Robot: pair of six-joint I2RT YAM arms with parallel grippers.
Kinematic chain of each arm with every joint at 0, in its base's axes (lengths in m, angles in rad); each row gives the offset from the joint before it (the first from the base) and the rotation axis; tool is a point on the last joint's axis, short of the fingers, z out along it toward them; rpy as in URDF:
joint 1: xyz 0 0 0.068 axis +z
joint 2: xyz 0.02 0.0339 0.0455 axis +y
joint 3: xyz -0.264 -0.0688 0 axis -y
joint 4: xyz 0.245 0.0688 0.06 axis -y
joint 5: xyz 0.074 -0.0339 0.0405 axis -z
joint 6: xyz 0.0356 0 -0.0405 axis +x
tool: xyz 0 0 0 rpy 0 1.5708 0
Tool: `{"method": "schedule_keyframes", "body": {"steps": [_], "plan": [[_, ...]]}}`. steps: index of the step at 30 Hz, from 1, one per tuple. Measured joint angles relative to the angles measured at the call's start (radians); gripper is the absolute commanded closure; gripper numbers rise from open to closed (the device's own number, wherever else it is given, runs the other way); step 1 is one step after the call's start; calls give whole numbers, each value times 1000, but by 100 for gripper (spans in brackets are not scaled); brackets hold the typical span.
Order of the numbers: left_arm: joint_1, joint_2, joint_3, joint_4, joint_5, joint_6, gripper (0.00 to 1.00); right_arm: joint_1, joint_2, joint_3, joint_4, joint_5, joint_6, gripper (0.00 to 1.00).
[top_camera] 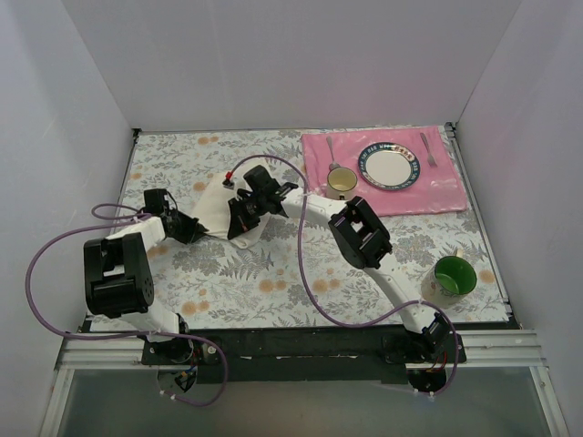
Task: Fold the napkin, place the utensils inside, and roll it up
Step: Roll the napkin with the utensil
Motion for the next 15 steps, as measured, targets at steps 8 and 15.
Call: {"method": "schedule_keyframes", "body": {"steps": [8, 15], "plan": [[-2, 49, 32, -39, -2, 23, 100, 43, -12, 60, -135, 101, -170, 50], [-2, 80, 95, -107, 9, 17, 100, 143, -106, 26, -209, 348, -375, 1]]}}
